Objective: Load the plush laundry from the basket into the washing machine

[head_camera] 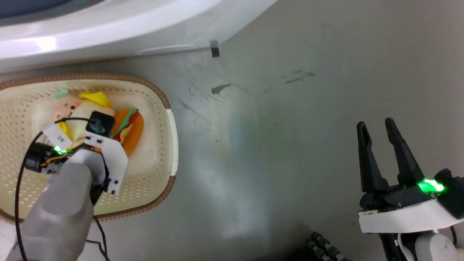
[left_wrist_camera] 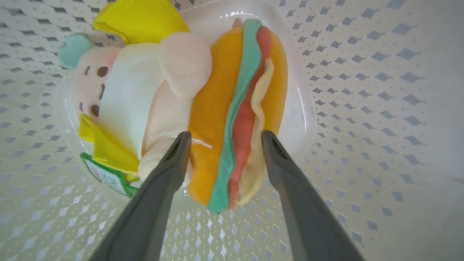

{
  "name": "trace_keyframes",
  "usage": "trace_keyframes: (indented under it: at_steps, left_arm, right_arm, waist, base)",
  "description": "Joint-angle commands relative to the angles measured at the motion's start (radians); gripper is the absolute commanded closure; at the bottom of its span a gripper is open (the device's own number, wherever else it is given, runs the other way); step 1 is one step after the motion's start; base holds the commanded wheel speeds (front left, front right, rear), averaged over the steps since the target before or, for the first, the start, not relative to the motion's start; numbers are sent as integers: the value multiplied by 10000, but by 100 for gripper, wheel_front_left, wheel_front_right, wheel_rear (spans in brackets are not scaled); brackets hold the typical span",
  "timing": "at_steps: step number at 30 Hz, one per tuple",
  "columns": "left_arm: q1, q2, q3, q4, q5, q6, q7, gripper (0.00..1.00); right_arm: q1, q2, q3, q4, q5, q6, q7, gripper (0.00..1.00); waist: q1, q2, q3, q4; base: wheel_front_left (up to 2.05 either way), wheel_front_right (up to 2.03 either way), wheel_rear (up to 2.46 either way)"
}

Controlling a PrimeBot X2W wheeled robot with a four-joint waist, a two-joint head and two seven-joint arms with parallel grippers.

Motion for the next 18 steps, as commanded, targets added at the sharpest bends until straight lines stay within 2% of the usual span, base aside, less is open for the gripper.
trace_keyframes:
  at_steps: [1,5,6,7,13,18]
  left_arm:
    - [-437,129,-182,405,-123,-48,5,0]
    - [-809,258,-397,854,-222,-99,-38,0]
    - [-864,271,-447,975,-275,-120,-30,40]
    - [-917,285,-468,1082,-359,-140,-55,100]
    - [-1105,562,-566,1636,-686,-175,-420,100]
    - [-1054,825,-378,2198,-1250,-101,-1127,100]
  right_arm:
    - [-174,30,33,-108,232,-8,-141,0]
    - [-242,32,108,-153,379,-8,-225,0]
    - [-282,32,105,-165,408,-8,-246,0]
    - [-324,32,82,-187,445,-8,-266,0]
    - [-522,34,56,-204,573,-8,-371,0]
    - [-933,35,217,-144,717,-9,-475,0]
  waist:
    - [-1,0,332,-118]
    - [-1,0,667,-240]
    - [-1,0,737,-275]
    - [-1,0,796,-312]
    - [-1,0,976,-565]
    - [-1,0,870,-946]
  base:
    - [0,0,0]
    - [0,0,0]
    - [0,0,0]
    - [0,0,0]
    - [0,0,0]
    - [0,0,0]
